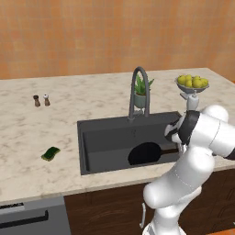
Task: Pick the pan and sponge and place them into the sink. Then turn on the water.
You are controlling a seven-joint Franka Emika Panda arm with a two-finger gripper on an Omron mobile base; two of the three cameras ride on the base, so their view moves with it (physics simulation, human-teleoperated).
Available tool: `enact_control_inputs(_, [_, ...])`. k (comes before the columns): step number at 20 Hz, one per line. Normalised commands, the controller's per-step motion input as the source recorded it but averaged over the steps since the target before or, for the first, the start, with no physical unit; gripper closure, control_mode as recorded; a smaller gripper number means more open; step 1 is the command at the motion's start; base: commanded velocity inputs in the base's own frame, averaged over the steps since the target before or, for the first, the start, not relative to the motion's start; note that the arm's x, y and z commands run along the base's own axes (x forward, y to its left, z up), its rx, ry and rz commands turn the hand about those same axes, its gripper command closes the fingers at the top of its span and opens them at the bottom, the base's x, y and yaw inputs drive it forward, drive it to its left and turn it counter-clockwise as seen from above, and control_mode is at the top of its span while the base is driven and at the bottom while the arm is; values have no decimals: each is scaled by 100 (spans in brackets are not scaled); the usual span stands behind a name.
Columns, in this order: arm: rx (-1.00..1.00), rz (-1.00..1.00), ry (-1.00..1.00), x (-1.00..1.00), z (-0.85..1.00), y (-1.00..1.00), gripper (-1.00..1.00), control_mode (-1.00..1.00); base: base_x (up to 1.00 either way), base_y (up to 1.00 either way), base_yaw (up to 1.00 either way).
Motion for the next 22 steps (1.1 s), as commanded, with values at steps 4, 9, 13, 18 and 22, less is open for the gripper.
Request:
enact_control_inputs(4, [-2,1,2,0,-27,0,100,-100,0,0,0])
enact_control_inputs(9, [0,1,-2,0,-16,0,100,-100,0,0,0])
enact_control_inputs(13, [0,2,0,5,-31,0,100,-100,0,0,0])
enact_control_inputs(18, [0,4,0,21,-41,0,100,-100,0,0,0])
enact_control_inputs(22, [0,5,0,29,-40,0,100,-100,0,0,0])
